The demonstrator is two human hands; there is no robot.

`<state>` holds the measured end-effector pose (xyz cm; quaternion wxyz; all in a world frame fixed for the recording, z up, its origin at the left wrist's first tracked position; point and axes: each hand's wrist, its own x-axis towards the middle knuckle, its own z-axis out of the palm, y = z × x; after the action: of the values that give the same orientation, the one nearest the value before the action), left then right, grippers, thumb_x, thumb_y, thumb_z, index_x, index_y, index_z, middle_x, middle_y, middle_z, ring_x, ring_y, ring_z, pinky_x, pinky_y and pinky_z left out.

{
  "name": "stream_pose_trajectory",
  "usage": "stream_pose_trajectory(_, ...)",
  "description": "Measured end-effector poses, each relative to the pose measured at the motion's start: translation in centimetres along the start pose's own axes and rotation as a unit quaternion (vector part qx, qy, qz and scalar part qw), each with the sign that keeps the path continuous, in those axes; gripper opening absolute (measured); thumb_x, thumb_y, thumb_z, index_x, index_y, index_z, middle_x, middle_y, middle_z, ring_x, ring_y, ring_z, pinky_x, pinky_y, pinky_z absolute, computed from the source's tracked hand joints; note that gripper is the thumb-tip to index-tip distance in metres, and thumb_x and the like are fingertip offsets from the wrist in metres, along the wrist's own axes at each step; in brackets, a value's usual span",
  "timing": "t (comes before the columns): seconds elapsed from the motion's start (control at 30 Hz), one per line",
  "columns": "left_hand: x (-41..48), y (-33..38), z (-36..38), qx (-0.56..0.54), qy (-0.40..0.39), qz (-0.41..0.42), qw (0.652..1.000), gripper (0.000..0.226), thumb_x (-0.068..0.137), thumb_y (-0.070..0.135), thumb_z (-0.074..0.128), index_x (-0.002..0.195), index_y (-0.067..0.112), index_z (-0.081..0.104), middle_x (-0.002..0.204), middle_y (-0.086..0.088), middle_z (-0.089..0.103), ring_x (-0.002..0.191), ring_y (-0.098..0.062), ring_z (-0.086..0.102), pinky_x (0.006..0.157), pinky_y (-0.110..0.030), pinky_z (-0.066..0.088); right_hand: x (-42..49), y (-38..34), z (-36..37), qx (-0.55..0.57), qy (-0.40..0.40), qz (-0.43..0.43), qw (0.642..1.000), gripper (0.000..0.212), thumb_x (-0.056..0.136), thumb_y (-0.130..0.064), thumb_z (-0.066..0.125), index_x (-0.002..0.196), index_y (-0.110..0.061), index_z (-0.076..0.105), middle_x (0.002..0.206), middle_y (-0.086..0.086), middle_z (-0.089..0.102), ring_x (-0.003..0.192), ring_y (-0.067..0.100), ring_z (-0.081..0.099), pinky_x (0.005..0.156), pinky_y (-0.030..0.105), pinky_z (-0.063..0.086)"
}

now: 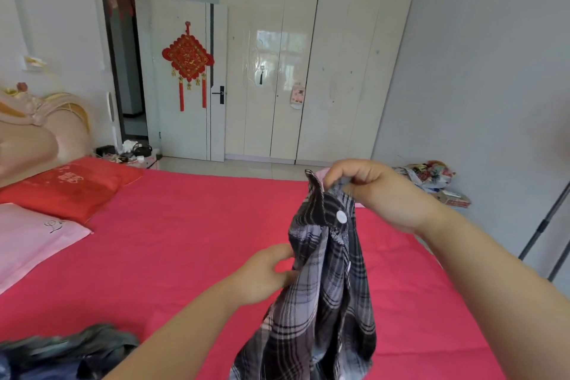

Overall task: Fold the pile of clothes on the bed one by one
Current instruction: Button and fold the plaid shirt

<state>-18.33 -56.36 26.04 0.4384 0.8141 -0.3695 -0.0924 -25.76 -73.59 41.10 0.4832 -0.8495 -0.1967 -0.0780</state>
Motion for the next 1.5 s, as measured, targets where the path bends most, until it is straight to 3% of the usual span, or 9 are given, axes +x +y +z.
stream_pose_trajectory(0.13,0.0,0.1,-1.0,-0.075,0.073,-0.022,0.994,0.014,0.087,0.013,0.061,0.075,0.016,0.065,0.075,0.012,0.064,0.075,-0.003,0.055,0.076,-0.030,0.043,-0.6,1.0,-1.5,0.035,0.067,0.057,0.995,0.040,0.087,0.020,0.040,0.084,-0.009,0.067,0.074,0.000,0.071,0.071,0.008,0.063,0.071,0.019,0.050)
stream_pose_trajectory(0.33,-0.5,3.3,-5.3,0.125,0.211,0.030,0.969,0.026,0.091,0.020,0.057,0.079,0.000,0.069,0.074,-0.016,0.067,0.071,-0.028,0.060,0.066,-0.029,0.042,-2.9,5.0,-3.1,-0.114,0.171,0.254,0.945,0.032,0.089,0.007,0.045,0.072,-0.015,0.061,0.083,0.005,0.064,0.065,0.010,0.052,0.053,0.019,0.041)
stream_pose_trajectory(0.47,0.0,6.5,-6.8,0.199,0.250,0.079,0.944,0.028,0.091,0.018,0.055,0.075,-0.001,0.065,0.066,-0.015,0.062,0.064,-0.026,0.055,0.055,-0.014,0.033,-3.2,7.4,-4.2,-0.158,0.174,0.323,0.917,0.027,0.088,0.001,0.048,0.108,-0.005,0.066,0.104,0.010,0.066,0.085,0.021,0.058,0.072,0.025,0.043)
stream_pose_trajectory(0.6,0.7,9.1,-7.1,0.209,0.256,0.109,0.937,0.024,0.093,0.015,0.051,0.080,0.000,0.065,0.071,-0.014,0.064,0.069,-0.026,0.056,0.054,-0.016,0.032,-2.6,6.5,-4.2,-0.099,0.310,0.213,0.921,0.025,0.089,-0.013,0.056,0.108,-0.026,0.064,0.114,0.005,0.066,0.097,0.020,0.061,0.090,0.034,0.048)
stream_pose_trajectory(0.83,1.2,10.8,-6.0,0.265,0.213,0.145,0.929,0.022,0.093,0.012,0.047,0.078,0.002,0.061,0.069,-0.006,0.056,0.068,-0.021,0.050,0.063,-0.033,0.036,-1.0,2.5,3.9,-0.190,0.044,0.021,0.981,0.060,0.079,-0.031,0.071,0.133,-0.026,0.045,0.119,-0.011,0.059,0.105,0.002,0.054,0.083,0.008,0.039)
stream_pose_trajectory(1.03,-0.2,9.6,-6.9,0.268,0.205,0.141,0.931,0.021,0.092,0.014,0.052,0.079,0.003,0.064,0.070,-0.006,0.061,0.067,-0.023,0.055,0.066,-0.036,0.044,0.2,3.6,5.3,-0.325,0.121,0.037,0.937,0.030,0.092,-0.007,0.042,0.117,-0.009,0.059,0.109,0.013,0.066,0.095,0.027,0.058,0.071,0.029,0.040)
stream_pose_trajectory(1.2,-2.2,7.8,-7.9,0.262,0.083,0.056,0.960,0.021,0.087,0.034,0.061,0.094,0.014,0.061,0.073,0.011,0.054,0.067,-0.009,0.051,0.053,-0.009,0.034,0.5,1.9,3.1,-0.379,0.195,0.044,0.903,0.031,0.087,-0.001,0.040,0.110,-0.010,0.059,0.104,0.016,0.066,0.099,0.034,0.059,0.077,0.038,0.047)
stream_pose_trajectory(1.37,-3.9,5.3,-9.7,0.368,0.100,-0.061,0.922,0.031,0.093,0.021,0.050,0.064,0.024,0.037,0.063,0.008,0.043,0.071,-0.020,0.048,0.058,-0.028,0.030,0.2,0.4,0.0,-0.467,0.221,0.047,0.855,0.035,0.087,0.002,0.038,0.118,-0.009,0.053,0.105,0.018,0.063,0.093,0.036,0.059,0.069,0.039,0.045)
stream_pose_trajectory(1.5,-3.9,6.9,-11.9,0.392,0.190,-0.056,0.898,0.019,0.091,0.017,0.046,0.078,0.007,0.056,0.078,-0.012,0.061,0.078,-0.031,0.056,0.062,-0.033,0.040,-0.5,0.1,-1.8,-0.551,0.239,0.049,0.798,0.032,0.088,-0.001,0.041,0.118,-0.009,0.048,0.105,0.015,0.060,0.088,0.037,0.060,0.061,0.035,0.037)
